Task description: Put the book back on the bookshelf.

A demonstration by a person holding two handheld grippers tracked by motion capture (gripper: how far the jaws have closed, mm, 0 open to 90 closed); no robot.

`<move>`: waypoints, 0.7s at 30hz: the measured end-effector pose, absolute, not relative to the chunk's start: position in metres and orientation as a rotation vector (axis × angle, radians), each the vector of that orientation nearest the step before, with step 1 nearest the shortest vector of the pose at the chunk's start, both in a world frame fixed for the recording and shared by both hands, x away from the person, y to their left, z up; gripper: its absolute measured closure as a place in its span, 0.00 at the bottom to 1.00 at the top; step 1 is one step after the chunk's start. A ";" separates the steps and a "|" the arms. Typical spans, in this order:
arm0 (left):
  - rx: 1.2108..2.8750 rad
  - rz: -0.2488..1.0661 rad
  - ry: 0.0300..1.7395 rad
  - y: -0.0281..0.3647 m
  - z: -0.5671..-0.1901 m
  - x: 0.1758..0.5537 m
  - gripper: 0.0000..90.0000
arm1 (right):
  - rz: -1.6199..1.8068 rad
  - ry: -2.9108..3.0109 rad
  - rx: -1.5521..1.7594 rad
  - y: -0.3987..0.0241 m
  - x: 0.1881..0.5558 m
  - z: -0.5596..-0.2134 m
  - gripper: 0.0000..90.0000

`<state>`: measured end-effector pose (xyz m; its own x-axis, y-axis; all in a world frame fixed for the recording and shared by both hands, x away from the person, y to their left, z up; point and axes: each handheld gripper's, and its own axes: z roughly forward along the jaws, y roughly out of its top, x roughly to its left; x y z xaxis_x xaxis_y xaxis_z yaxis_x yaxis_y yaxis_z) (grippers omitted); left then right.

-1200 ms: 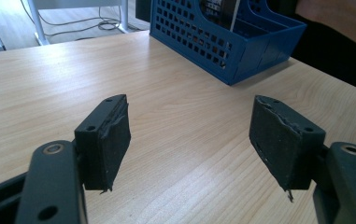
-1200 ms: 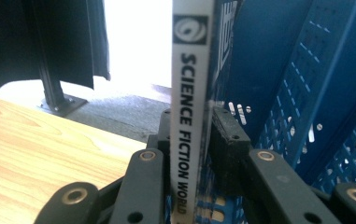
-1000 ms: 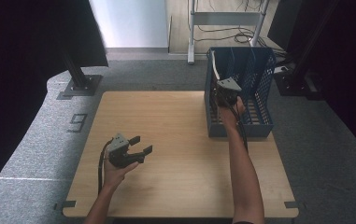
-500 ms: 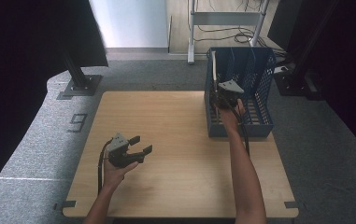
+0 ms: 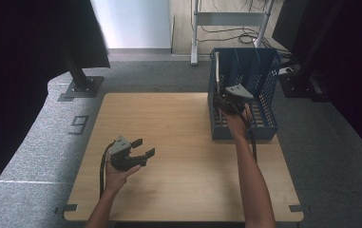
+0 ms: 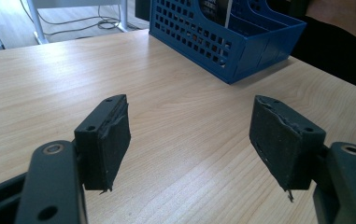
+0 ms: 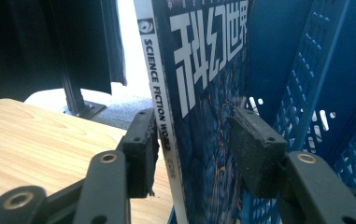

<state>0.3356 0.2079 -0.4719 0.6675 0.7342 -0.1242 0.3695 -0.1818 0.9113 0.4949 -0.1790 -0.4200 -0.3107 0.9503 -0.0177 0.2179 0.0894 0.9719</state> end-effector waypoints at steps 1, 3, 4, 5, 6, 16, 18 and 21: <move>1.794 0.417 0.882 0.208 -0.472 0.336 0.32 | 1.280 1.641 1.170 -0.179 0.493 -0.420 0.57; 1.797 0.416 0.882 0.208 -0.472 0.336 0.32 | 1.291 1.645 1.173 -0.180 0.488 -0.419 0.56; 1.798 0.415 0.881 0.208 -0.472 0.336 0.32 | 1.296 1.649 1.172 -0.181 0.486 -0.419 0.56; 1.798 0.415 0.883 0.208 -0.473 0.336 0.32 | 1.297 1.661 1.179 -0.182 0.485 -0.419 0.56; 1.799 0.415 0.883 0.208 -0.473 0.336 0.32 | 1.301 1.662 1.178 -0.183 0.483 -0.419 0.56; 1.809 0.417 0.887 0.207 -0.475 0.336 0.32 | 1.329 1.687 1.157 -0.190 0.460 -0.419 0.55; 1.811 0.418 0.890 0.207 -0.475 0.336 0.32 | 1.330 1.697 1.146 -0.191 0.455 -0.420 0.55; 1.813 0.417 0.896 0.208 -0.477 0.337 0.32 | 1.341 1.711 1.149 -0.193 0.448 -0.421 0.55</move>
<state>0.3371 0.2078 -0.4766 0.6623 0.7395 -0.1204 0.3838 -0.1967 0.9022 0.4478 -0.1929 -0.4206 -0.3880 0.9216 0.0132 0.2332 0.0843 0.9688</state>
